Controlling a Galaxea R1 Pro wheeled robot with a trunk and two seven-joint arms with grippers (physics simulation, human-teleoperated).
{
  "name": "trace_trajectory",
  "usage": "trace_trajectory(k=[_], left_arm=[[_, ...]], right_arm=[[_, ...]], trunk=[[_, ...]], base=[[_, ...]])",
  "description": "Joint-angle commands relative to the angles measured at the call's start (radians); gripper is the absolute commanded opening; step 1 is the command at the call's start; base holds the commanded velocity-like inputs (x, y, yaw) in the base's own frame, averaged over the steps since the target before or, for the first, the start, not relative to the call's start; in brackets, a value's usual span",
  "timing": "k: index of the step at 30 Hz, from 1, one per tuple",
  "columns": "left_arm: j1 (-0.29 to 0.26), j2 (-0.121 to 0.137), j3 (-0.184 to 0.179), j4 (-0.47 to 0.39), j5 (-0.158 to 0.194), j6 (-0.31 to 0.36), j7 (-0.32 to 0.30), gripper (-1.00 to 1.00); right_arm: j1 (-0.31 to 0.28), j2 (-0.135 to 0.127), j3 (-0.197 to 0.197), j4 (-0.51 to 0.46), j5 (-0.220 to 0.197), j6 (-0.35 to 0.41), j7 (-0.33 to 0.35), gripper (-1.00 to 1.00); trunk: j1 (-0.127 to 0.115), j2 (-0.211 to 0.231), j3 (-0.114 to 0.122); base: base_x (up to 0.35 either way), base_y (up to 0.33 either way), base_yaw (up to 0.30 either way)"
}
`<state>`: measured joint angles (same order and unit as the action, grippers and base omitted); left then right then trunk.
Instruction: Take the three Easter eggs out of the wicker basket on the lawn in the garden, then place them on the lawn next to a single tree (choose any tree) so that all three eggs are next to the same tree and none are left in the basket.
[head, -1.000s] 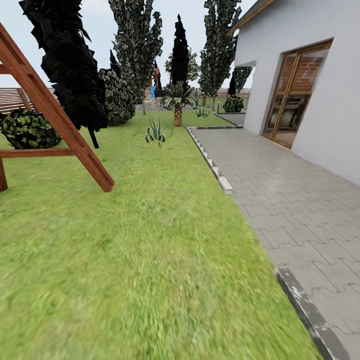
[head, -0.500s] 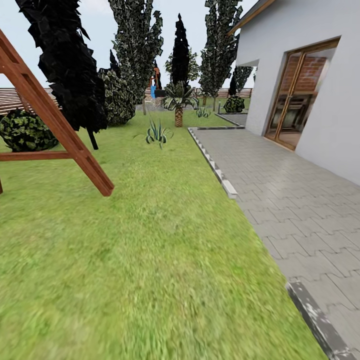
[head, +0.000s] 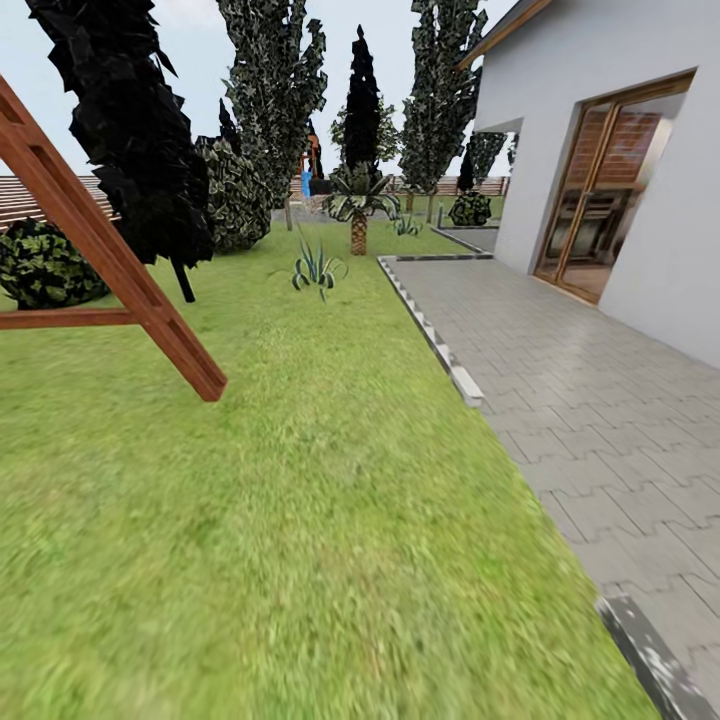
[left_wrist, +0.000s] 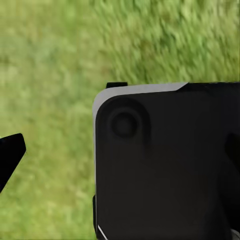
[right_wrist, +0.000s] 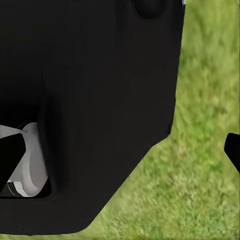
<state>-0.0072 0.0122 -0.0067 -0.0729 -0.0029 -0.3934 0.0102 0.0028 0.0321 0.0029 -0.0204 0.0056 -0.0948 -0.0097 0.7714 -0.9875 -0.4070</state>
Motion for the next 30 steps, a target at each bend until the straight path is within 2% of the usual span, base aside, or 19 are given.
trace_trajectory(k=[1,30], left_arm=[[-0.001,0.0,-0.001,0.001,0.0,-0.003,0.001,1.0],[-0.001,0.0,-0.001,0.001,0.0,-0.003,0.002,1.0]], right_arm=[[0.0,0.0,0.0,-0.001,0.001,-0.002,-0.001,1.0],[0.0,0.005,-0.002,-0.001,-0.002,-0.002,-0.001,1.0]], trunk=[[0.001,0.0,-0.001],[0.001,0.0,-0.001]], base=[[0.319,0.084,0.0],[0.319,0.088,0.0]])
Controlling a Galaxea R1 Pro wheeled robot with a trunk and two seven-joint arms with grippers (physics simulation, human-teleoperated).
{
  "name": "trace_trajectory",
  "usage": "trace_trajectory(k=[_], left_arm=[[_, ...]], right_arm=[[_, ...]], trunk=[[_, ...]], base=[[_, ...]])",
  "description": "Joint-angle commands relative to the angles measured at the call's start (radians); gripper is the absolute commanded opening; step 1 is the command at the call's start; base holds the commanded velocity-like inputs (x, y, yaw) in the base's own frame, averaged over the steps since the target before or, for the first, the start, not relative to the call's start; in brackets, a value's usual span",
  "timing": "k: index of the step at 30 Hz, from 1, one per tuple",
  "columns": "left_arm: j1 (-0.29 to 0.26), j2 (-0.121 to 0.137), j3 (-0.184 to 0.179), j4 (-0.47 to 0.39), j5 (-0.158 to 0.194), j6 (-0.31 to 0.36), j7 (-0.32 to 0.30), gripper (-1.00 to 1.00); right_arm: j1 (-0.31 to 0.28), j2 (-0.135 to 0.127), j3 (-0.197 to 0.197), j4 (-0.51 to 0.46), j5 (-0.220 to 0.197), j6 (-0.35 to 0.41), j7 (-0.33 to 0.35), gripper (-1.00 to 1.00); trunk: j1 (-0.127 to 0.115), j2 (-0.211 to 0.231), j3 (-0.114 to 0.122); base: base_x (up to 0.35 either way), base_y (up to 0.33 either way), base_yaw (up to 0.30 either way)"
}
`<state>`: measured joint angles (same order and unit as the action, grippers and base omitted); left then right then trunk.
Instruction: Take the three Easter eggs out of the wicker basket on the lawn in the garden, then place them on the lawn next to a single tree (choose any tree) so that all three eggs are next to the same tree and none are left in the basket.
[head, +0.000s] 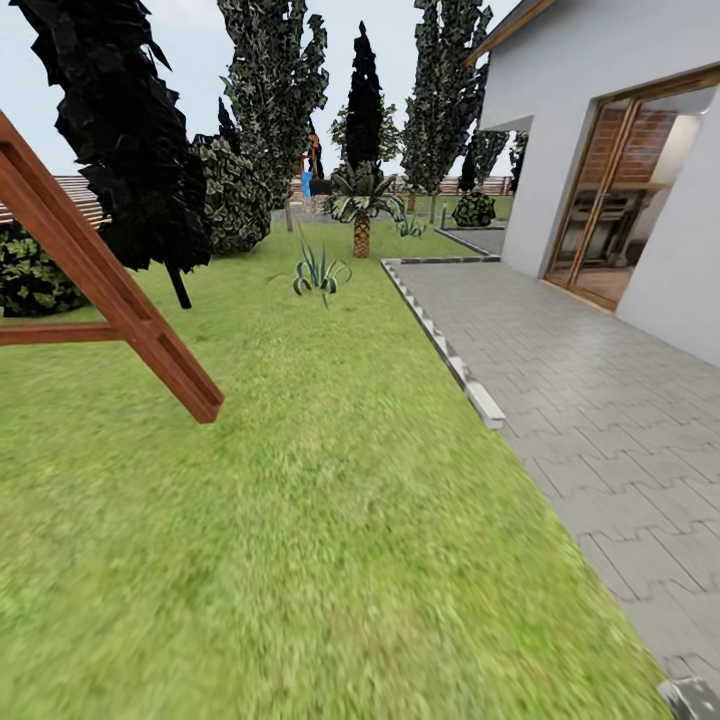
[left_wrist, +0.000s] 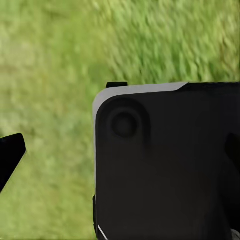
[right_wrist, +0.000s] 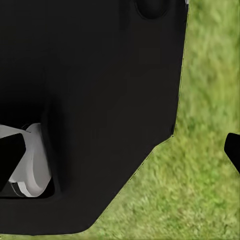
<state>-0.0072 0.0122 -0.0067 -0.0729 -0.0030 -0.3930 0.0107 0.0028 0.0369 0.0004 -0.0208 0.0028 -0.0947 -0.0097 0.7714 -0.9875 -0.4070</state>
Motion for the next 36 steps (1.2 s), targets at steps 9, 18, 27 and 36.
trace_trajectory(k=[9,18,27,36], left_arm=[[-0.001,0.0,-0.001,0.001,-0.001,-0.004,0.001,1.0],[-0.001,0.0,-0.002,0.001,-0.001,-0.004,0.0,1.0],[0.0,0.0,-0.002,0.001,-0.002,-0.004,0.001,1.0],[-0.001,0.0,-0.001,0.001,-0.002,-0.004,0.001,1.0]], right_arm=[[0.0,0.001,0.003,-0.003,-0.002,-0.002,-0.001,1.0],[0.0,0.009,0.006,-0.006,-0.005,-0.003,0.006,1.0],[0.0,0.018,0.01,-0.038,0.001,-0.003,0.007,1.0],[0.0,0.027,0.014,-0.043,0.007,-0.003,0.008,1.0]], trunk=[[0.001,0.0,-0.001],[0.001,0.0,-0.001],[0.001,0.0,-0.001],[0.001,0.0,-0.001]], base=[[0.319,0.095,0.0],[0.319,0.095,0.0],[0.319,0.095,0.0],[0.32,0.09,0.0]])
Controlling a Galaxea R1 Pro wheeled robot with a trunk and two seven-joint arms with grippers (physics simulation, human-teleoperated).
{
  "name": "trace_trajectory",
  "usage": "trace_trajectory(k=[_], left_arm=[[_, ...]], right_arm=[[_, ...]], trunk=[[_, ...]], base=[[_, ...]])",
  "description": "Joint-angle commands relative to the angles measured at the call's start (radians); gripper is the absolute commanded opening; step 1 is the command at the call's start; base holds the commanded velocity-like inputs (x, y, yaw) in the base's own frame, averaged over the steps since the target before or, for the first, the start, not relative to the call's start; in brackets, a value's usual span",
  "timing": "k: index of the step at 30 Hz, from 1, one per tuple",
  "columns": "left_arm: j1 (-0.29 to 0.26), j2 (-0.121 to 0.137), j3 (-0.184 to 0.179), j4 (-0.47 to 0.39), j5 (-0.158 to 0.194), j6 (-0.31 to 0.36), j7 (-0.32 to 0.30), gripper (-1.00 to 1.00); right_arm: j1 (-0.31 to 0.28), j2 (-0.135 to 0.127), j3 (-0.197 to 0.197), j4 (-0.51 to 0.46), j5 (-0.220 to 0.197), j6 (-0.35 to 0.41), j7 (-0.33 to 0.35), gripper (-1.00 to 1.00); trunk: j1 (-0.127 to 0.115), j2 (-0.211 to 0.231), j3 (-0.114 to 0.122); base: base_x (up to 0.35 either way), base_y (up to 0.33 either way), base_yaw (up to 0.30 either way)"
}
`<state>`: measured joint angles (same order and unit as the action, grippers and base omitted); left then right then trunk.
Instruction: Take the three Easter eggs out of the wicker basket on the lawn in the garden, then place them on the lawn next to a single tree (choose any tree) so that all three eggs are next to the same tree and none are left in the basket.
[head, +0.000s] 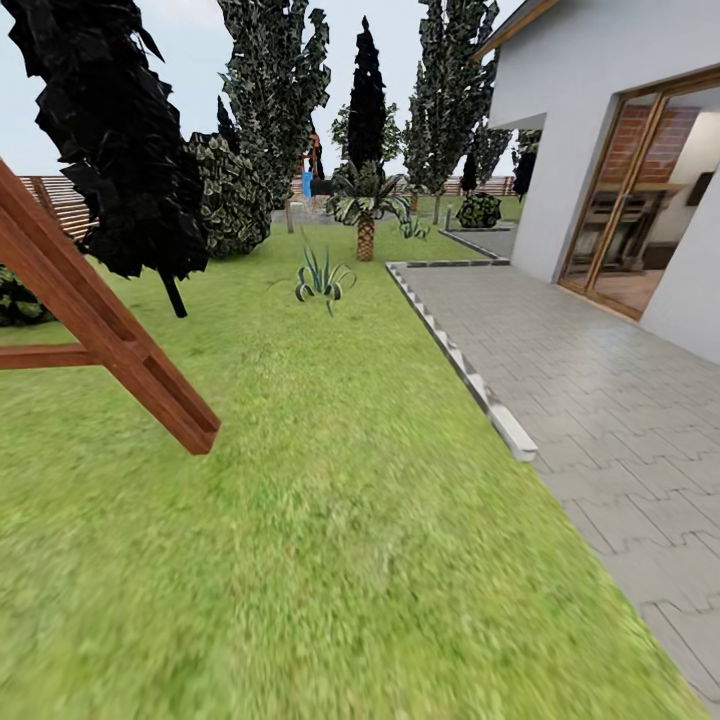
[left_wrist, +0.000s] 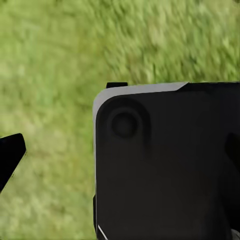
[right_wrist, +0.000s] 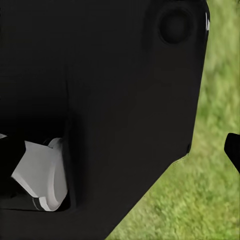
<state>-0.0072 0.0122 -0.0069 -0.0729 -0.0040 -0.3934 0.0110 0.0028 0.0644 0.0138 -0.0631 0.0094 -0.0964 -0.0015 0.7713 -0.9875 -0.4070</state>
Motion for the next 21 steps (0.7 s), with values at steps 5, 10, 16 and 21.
trace_trajectory(k=[5,10,16,21], left_arm=[[-0.001,0.0,-0.001,0.001,-0.001,-0.004,0.001,1.0],[0.0,0.0,-0.001,0.001,0.0,-0.004,0.001,1.0],[0.0,0.0,-0.002,0.001,-0.001,-0.004,0.001,1.0],[0.0,0.0,-0.002,0.001,-0.001,-0.004,0.001,1.0]], right_arm=[[0.0,0.0,0.001,-0.003,0.0,-0.003,-0.001,1.0],[0.0,0.0,-0.006,-0.003,-0.011,-0.003,-0.002,1.0],[0.0,0.0,-0.008,-0.003,-0.012,-0.003,-0.002,1.0],[0.0,0.0,-0.009,-0.003,-0.013,-0.003,-0.002,1.0]], trunk=[[0.001,0.0,-0.001],[0.001,0.0,-0.001],[0.001,0.0,-0.001],[0.001,0.0,-0.001]], base=[[0.321,0.064,0.0],[0.321,0.013,0.0],[0.321,0.001,0.0],[0.321,0.0,0.0]])
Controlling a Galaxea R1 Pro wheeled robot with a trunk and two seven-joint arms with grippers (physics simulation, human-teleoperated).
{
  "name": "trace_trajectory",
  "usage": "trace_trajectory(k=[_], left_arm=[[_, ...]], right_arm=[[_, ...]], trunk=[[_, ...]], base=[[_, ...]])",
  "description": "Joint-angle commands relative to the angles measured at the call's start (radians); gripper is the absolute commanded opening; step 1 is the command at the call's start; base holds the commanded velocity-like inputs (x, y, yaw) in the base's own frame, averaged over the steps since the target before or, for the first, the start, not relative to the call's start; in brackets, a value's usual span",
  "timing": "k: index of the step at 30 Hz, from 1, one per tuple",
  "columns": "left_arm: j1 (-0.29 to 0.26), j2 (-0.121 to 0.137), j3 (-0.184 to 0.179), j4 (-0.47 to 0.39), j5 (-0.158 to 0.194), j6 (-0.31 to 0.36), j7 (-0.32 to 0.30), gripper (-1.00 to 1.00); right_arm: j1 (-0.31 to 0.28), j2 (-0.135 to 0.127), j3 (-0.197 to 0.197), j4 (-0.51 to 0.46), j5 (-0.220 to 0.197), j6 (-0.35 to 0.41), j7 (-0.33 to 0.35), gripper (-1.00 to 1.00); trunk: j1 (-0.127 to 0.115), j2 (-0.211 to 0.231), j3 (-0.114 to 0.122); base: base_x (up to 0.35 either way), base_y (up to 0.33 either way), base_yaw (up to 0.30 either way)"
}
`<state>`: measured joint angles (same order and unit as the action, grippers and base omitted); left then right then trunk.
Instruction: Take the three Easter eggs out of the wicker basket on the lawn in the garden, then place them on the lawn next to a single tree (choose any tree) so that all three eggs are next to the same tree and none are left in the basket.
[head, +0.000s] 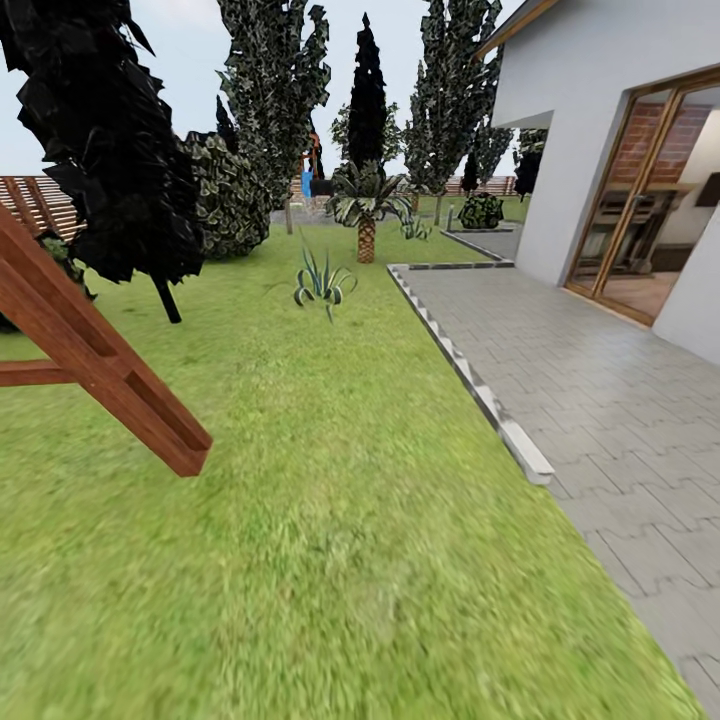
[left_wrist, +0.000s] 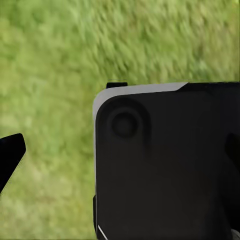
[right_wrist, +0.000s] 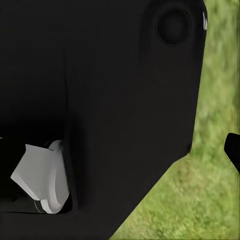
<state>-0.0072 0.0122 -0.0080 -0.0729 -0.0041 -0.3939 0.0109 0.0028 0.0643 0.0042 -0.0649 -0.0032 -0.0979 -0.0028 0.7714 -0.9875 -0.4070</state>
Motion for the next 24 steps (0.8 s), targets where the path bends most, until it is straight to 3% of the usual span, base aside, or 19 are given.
trace_trajectory(k=[1,24], left_arm=[[-0.001,0.0,-0.001,0.001,-0.001,-0.003,0.001,1.0],[-0.001,0.0,-0.001,0.001,-0.001,-0.003,0.001,1.0]], right_arm=[[0.0,0.0,0.0,-0.001,-0.001,-0.002,0.0,1.0],[0.0,0.0,-0.001,-0.001,-0.001,-0.002,0.0,1.0]], trunk=[[0.001,0.0,-0.001],[0.001,0.0,-0.001]], base=[[0.321,0.0,0.0],[0.321,0.0,0.004]])
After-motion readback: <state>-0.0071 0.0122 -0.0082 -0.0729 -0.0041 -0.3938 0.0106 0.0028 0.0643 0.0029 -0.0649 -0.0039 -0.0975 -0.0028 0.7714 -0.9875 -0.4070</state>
